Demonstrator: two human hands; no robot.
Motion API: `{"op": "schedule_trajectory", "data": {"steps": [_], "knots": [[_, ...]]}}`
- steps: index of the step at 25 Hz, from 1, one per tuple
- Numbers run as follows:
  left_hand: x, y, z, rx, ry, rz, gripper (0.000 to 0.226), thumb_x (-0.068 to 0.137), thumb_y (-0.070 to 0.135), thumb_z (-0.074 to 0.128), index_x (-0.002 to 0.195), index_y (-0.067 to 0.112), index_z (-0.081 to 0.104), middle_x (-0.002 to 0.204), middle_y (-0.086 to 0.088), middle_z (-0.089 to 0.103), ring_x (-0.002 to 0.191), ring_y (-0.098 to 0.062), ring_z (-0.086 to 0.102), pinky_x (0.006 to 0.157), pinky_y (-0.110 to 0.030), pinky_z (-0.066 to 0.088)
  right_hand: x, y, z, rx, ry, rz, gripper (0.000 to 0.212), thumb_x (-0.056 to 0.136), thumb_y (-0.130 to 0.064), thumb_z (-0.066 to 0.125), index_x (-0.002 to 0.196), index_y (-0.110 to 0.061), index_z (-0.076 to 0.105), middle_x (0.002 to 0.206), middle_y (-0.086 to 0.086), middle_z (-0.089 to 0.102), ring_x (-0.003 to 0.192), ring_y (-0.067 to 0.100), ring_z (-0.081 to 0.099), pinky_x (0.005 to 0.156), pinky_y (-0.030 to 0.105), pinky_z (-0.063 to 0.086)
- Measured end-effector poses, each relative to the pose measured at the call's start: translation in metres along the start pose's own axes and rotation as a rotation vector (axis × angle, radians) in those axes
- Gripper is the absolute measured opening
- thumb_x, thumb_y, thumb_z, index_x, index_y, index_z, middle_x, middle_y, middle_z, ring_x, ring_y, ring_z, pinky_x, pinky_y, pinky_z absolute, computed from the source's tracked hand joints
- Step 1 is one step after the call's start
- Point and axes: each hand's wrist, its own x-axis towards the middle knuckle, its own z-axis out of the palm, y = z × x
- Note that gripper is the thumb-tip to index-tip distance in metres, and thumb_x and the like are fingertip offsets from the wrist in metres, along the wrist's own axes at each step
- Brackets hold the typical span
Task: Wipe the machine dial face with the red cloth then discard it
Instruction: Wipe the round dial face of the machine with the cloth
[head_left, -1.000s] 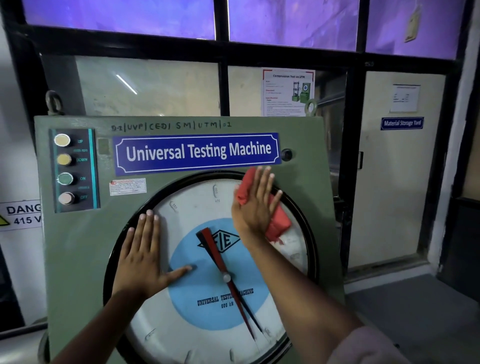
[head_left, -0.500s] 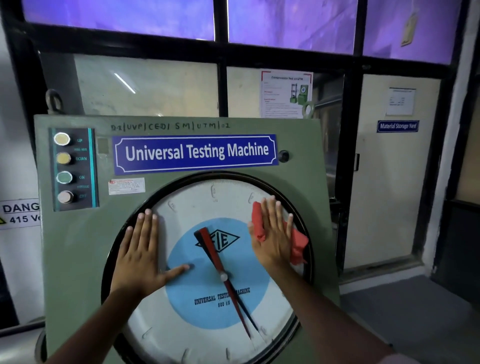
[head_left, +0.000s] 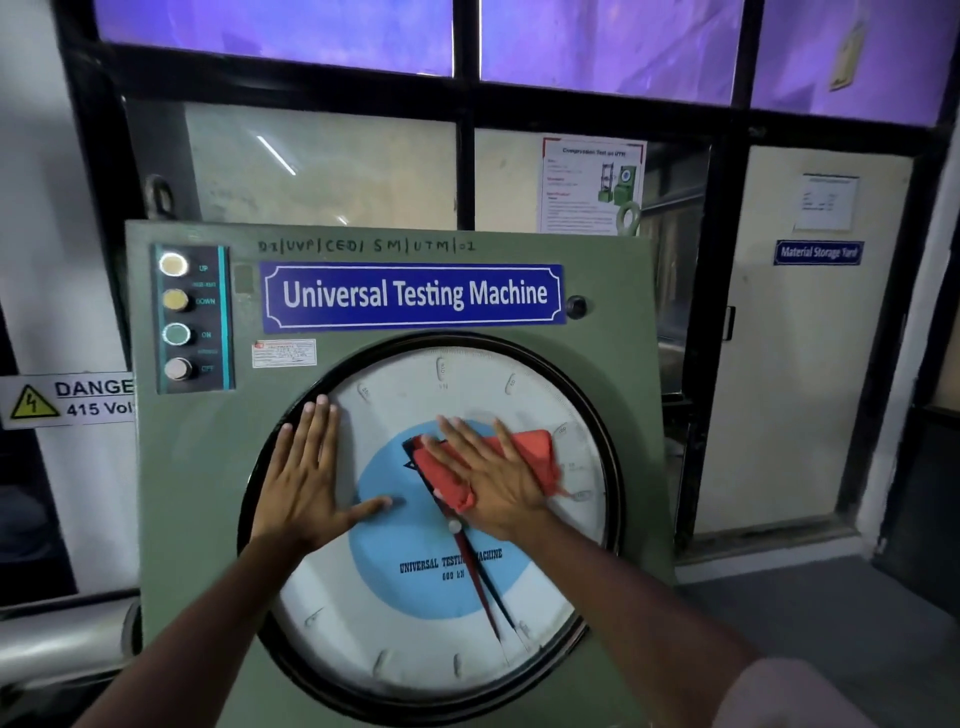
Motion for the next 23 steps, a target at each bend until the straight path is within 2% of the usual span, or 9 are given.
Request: {"op": "schedule_trajectory", "data": {"steps": [2,4,6,9,11,14,18,23], "knots": [[0.001,0.002,-0.015,0.021,0.011,0.008,0.140,0.077,0.104,0.026,0.171,0.003,0.003,0.182,-0.009,-0.001,0.169,-0.025,0.005,0.136,-0.043,-0.004,-0.009,0.029,-0.021,0.077,-0.016,0.168,0.084,0.106,-0.059,0.035,0.168,-0.039,-0.018,0.176,-0.004,-0.027,0.165,0.019,-0.014,0.130,0.065,0.009],[0.007,0.007,-0.038,0.015,0.031,0.006,0.136,0.080,0.102,0.026,0.171,0.004,0.001,0.181,-0.009,-0.002,0.168,-0.026,0.005,0.135,-0.040,-0.012,-0.007,0.057,-0.055,0.129,-0.011,0.277,0.073,0.107,-0.064,0.014,0.165,-0.043,-0.025,0.173,0.000,-0.036,0.165,0.025,-0.016,0.132,0.065,-0.003],[0.013,0.014,-0.066,0.009,0.057,0.002,0.133,0.081,0.100,0.027,0.172,0.006,-0.001,0.182,-0.008,-0.003,0.168,-0.024,0.001,0.133,-0.036,-0.019,0.001,0.074,-0.093,0.181,0.040,0.297,0.070,0.103,-0.070,0.000,0.164,-0.047,-0.024,0.172,0.000,-0.037,0.166,0.025,-0.015,0.131,0.061,-0.011],[0.019,0.026,-0.106,0.044,0.106,0.014,0.126,0.084,0.097,0.026,0.173,0.012,0.004,0.182,-0.008,-0.003,0.168,-0.021,-0.003,0.135,-0.042,-0.013,0.013,0.084,-0.139,0.232,0.093,0.269,0.074,0.093,-0.081,-0.013,0.159,-0.053,-0.028,0.168,-0.004,-0.043,0.165,0.022,-0.018,0.130,0.064,-0.011],[0.016,0.034,-0.131,0.062,0.148,0.006,0.120,0.085,0.095,0.028,0.174,0.018,0.003,0.182,-0.005,-0.006,0.168,-0.021,-0.005,0.136,-0.046,-0.006,0.020,0.079,-0.158,0.244,0.093,0.251,0.075,0.096,-0.080,-0.005,0.161,-0.051,-0.026,0.167,-0.006,-0.043,0.165,0.021,-0.019,0.130,0.067,-0.008],[-0.001,0.042,-0.169,0.099,0.176,-0.032,0.117,0.087,0.094,0.027,0.174,0.021,-0.003,0.181,-0.004,-0.011,0.169,-0.023,-0.007,0.136,-0.047,-0.006,0.026,0.052,-0.181,0.302,0.082,0.190,0.072,0.101,-0.073,0.002,0.166,-0.048,-0.017,0.172,-0.005,-0.036,0.165,0.020,-0.016,0.129,0.070,-0.004],[-0.037,0.032,-0.208,0.170,0.198,-0.076,0.114,0.090,0.090,0.032,0.174,0.018,0.005,0.182,-0.007,-0.003,0.169,-0.024,-0.001,0.137,-0.048,0.000,0.036,-0.013,-0.197,0.403,0.120,0.091,0.067,0.110,-0.062,0.020,0.168,-0.047,-0.009,0.179,-0.003,-0.021,0.167,0.017,-0.011,0.130,0.068,0.000],[-0.113,-0.030,-0.256,0.299,0.144,-0.210,0.117,0.088,0.092,0.031,0.174,0.017,0.004,0.183,-0.004,-0.002,0.169,-0.022,-0.001,0.137,-0.047,-0.003,0.058,-0.137,-0.228,0.582,0.106,-0.072,0.068,0.107,-0.067,0.016,0.169,-0.048,-0.006,0.179,-0.005,-0.019,0.167,0.016,-0.007,0.130,0.065,-0.005]]}}
